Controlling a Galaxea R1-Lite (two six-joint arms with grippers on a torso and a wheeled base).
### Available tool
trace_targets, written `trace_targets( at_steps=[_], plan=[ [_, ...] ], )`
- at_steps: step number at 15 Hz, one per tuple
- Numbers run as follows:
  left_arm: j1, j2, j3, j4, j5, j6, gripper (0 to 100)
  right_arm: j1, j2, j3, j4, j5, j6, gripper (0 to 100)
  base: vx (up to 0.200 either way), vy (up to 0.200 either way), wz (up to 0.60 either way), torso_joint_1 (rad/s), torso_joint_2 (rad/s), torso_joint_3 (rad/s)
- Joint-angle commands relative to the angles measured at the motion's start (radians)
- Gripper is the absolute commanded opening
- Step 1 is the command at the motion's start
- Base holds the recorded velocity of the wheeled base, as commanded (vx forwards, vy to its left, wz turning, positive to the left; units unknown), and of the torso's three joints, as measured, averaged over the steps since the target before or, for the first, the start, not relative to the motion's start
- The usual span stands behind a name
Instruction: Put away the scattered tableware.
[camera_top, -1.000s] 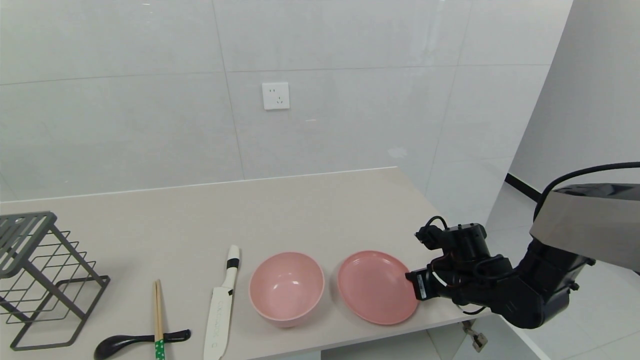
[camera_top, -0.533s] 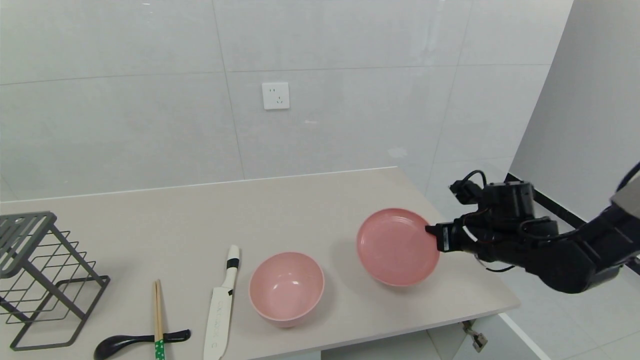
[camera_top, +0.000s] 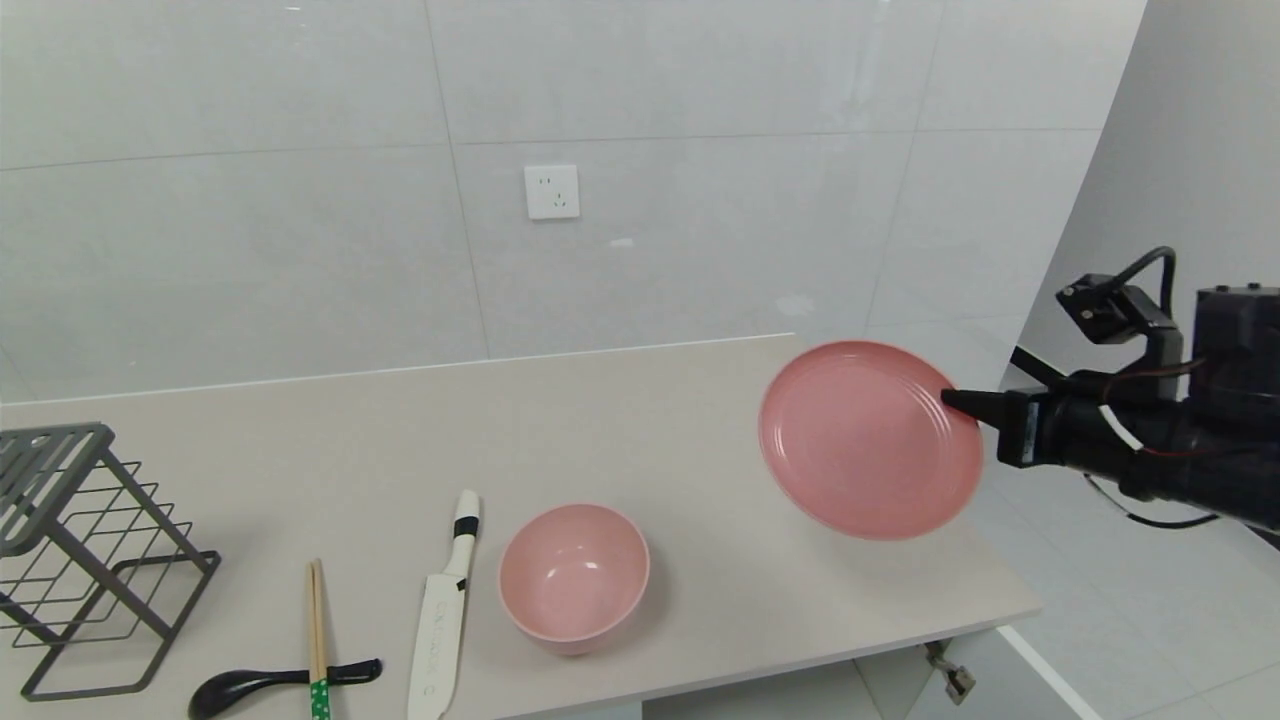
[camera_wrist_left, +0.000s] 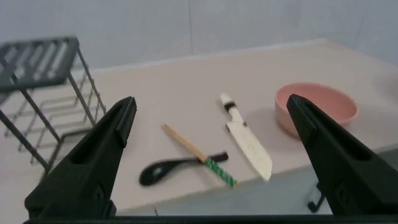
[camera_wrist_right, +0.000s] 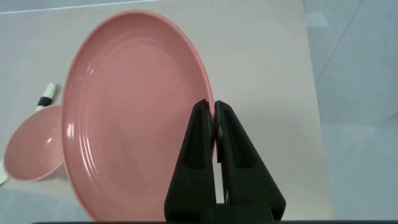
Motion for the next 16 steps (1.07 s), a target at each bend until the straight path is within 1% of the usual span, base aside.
trace_targets(
  at_steps=[1, 2, 3, 4, 5, 6, 7, 8, 9, 10, 13, 15, 16],
  plan=[
    [-0.009, 0.110, -0.238, -0.092, -0.021, -0.008, 100, 0.009, -0.184, 0.117, 0.000, 0.002, -0.001, 0, 0.000, 0.000, 0.00, 0.000, 0.00, 0.000],
    [-0.029, 0.141, -0.266, -0.083, -0.041, -0.023, 100, 0.015, -0.205, 0.130, 0.000, 0.000, -0.003, 0, 0.000, 0.000, 0.00, 0.000, 0.00, 0.000],
    [-0.069, 0.174, -0.263, -0.051, -0.067, -0.061, 100, 0.023, -0.230, 0.148, 0.000, 0.000, -0.004, 0, 0.000, 0.000, 0.00, 0.000, 0.00, 0.000],
    [-0.099, 0.202, -0.261, -0.011, -0.081, -0.098, 100, 0.024, -0.244, 0.160, 0.000, -0.001, -0.006, 0, 0.000, 0.000, 0.00, 0.000, 0.00, 0.000],
    [-0.187, 0.285, -0.263, 0.094, -0.087, -0.204, 100, 0.024, -0.285, 0.191, 0.000, -0.003, -0.020, 0, 0.000, 0.000, 0.00, 0.000, 0.00, 0.000],
    [-0.253, 0.349, -0.263, 0.126, -0.087, -0.259, 100, 0.024, -0.320, 0.199, 0.000, -0.004, -0.033, 0, 0.000, 0.000, 0.00, 0.000, 0.00, 0.000],
    [-0.286, 0.392, -0.263, 0.127, -0.086, -0.275, 100, 0.024, -0.339, 0.202, 0.000, -0.004, -0.041, 0, 0.000, 0.000, 0.00, 0.000, 0.00, 0.000],
    [-0.316, 0.490, -0.263, 0.120, -0.086, -0.279, 100, 0.024, -0.383, 0.217, 0.000, -0.004, -0.059, 0, 0.000, 0.000, 0.00, 0.000, 0.00, 0.000],
    [-0.319, 0.535, -0.263, 0.115, -0.087, -0.278, 100, 0.024, -0.406, 0.231, 0.000, -0.004, -0.078, 0, 0.000, 0.000, 0.00, 0.000, 0.00, 0.000],
    [-0.323, 0.639, -0.267, 0.080, -0.093, -0.278, 100, 0.024, -0.457, 0.262, 0.000, -0.003, -0.132, 0, 0.000, 0.000, 0.00, 0.000, 0.00, 0.000],
    [-0.337, 0.846, -0.270, -0.094, -0.101, -0.270, 100, 0.024, -0.547, 0.334, 0.000, -0.001, -0.155, 0, 0.000, 0.000, 0.00, 0.000, 0.00, 0.000],
    [-0.346, 1.043, -0.284, -0.224, -0.101, -0.262, 100, 0.023, -0.650, 0.392, 0.000, -0.001, -0.156, 0, 0.000, 0.000, 0.00, 0.000, 0.00, 0.000],
    [-0.351, 1.127, -0.290, -0.271, -0.101, -0.261, 100, 0.021, -0.687, 0.403, 0.000, -0.003, -0.156, 0, 0.000, 0.000, 0.00, 0.000, 0.00, 0.000]
  ],
)
